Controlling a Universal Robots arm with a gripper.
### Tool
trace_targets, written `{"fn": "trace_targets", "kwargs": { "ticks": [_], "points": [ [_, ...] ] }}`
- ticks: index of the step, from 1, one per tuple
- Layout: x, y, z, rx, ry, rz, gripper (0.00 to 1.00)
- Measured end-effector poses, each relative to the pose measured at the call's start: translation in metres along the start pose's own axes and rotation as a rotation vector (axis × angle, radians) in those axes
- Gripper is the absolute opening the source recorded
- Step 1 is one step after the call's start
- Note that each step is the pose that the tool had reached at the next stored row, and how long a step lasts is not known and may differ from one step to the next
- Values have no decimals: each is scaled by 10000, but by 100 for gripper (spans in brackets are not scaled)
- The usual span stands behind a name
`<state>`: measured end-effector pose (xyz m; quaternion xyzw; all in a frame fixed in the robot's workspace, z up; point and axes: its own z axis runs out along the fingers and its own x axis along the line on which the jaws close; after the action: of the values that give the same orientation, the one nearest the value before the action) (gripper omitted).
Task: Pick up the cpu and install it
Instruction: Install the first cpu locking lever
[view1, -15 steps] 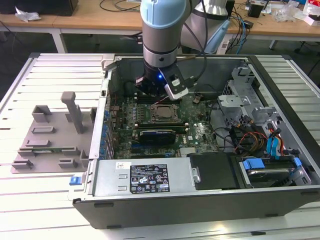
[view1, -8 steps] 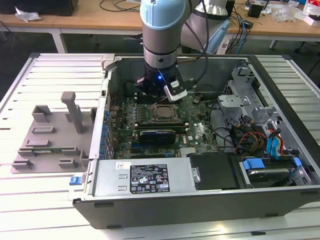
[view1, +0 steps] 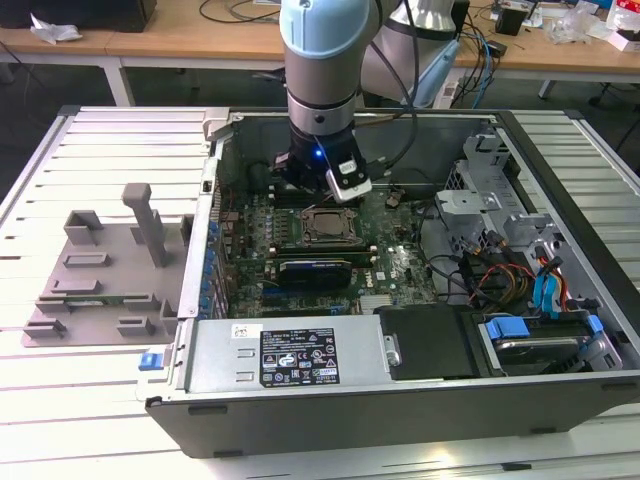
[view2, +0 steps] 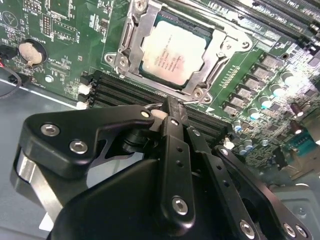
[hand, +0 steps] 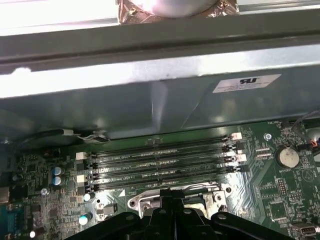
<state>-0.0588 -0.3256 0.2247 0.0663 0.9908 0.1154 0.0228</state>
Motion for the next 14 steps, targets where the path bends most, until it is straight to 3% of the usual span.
{"fn": "trace_targets", "kwargs": {
  "ticks": [14],
  "points": [
    [-36,78,103,10,-38,155,11]
  ]
}}
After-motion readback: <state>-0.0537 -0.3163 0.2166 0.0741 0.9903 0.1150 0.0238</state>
